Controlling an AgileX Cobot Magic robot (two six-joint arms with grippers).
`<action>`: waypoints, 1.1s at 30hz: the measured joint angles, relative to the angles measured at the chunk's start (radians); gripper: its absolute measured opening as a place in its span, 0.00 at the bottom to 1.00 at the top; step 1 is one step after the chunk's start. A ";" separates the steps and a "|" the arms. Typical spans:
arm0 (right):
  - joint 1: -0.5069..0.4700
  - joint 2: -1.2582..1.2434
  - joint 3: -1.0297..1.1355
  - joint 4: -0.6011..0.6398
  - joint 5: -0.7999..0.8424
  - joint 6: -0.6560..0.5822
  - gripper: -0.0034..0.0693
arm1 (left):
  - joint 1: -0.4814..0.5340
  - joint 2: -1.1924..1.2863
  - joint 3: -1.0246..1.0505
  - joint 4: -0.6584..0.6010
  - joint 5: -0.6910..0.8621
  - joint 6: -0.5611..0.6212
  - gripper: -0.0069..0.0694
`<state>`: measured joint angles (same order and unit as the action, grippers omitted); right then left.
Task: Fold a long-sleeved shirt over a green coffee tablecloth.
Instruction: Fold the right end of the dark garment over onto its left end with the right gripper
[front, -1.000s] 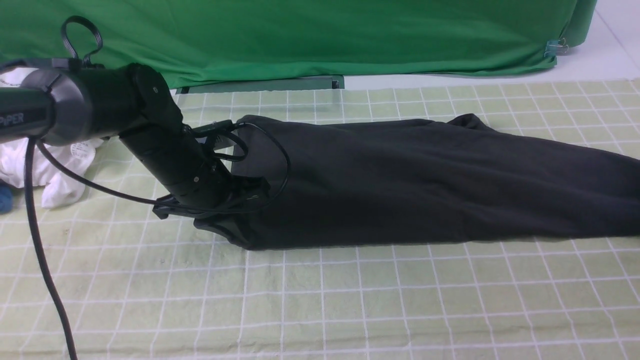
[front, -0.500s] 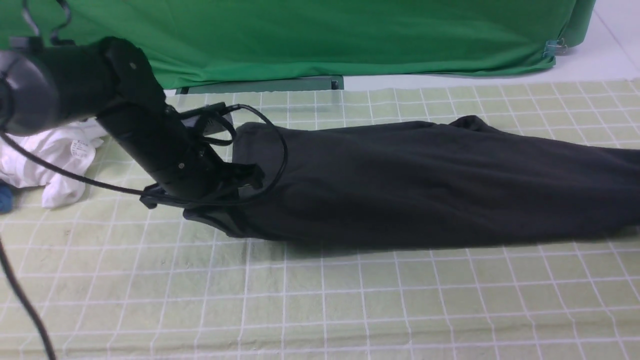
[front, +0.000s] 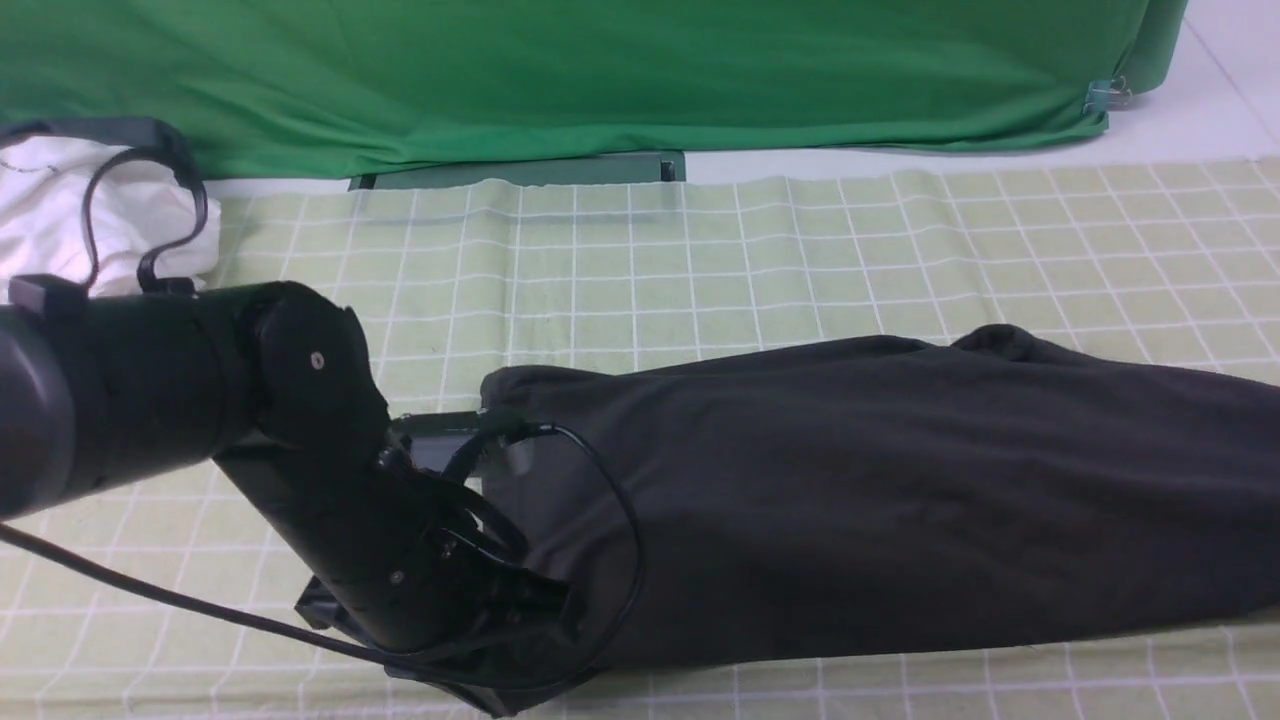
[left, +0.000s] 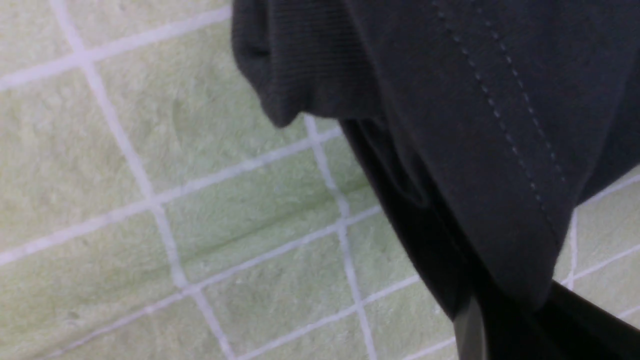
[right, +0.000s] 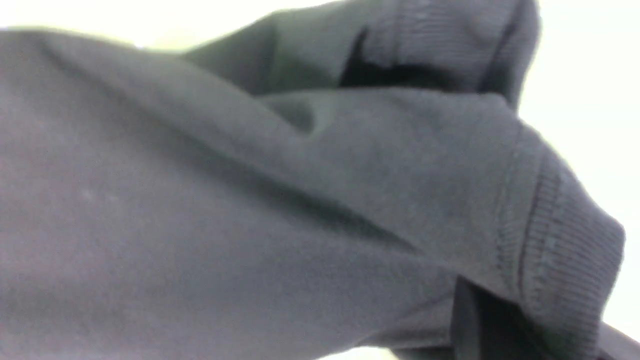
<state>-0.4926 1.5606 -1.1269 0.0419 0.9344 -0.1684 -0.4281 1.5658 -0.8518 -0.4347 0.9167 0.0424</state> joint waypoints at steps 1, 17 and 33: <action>0.000 -0.003 0.000 0.000 0.000 0.001 0.08 | -0.002 0.000 0.000 0.000 -0.003 -0.001 0.11; 0.376 -0.139 -0.188 0.179 0.134 0.050 0.08 | -0.011 -0.006 -0.127 0.342 0.093 -0.141 0.62; 1.057 0.055 -0.218 0.395 -0.198 0.180 0.08 | 0.279 -0.008 -0.342 0.245 0.065 -0.049 0.68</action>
<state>0.5647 1.6156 -1.3447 0.4368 0.7360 0.0112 -0.1487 1.5581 -1.1933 -0.1898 0.9814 -0.0069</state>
